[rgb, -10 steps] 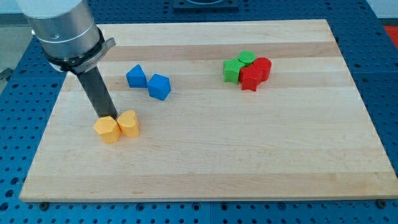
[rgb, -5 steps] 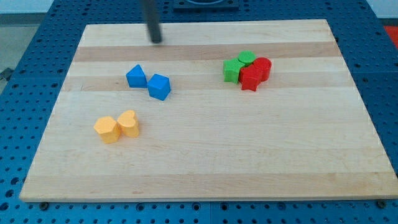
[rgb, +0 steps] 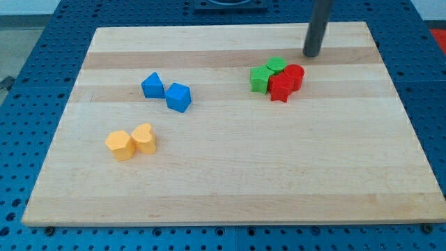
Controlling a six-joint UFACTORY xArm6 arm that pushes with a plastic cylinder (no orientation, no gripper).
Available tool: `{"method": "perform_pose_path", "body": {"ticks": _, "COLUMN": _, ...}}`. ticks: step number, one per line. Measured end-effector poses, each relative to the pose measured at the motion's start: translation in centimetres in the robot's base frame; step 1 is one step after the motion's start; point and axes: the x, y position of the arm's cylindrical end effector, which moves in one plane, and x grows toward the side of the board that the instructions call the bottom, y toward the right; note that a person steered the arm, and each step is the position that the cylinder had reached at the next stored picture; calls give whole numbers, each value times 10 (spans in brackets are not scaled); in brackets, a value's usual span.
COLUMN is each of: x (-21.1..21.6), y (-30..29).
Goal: Push the green blocks to the yellow blocks
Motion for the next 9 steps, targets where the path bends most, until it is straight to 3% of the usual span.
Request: {"method": "perform_pose_path", "body": {"ticks": 9, "x": 124, "y": -182}}
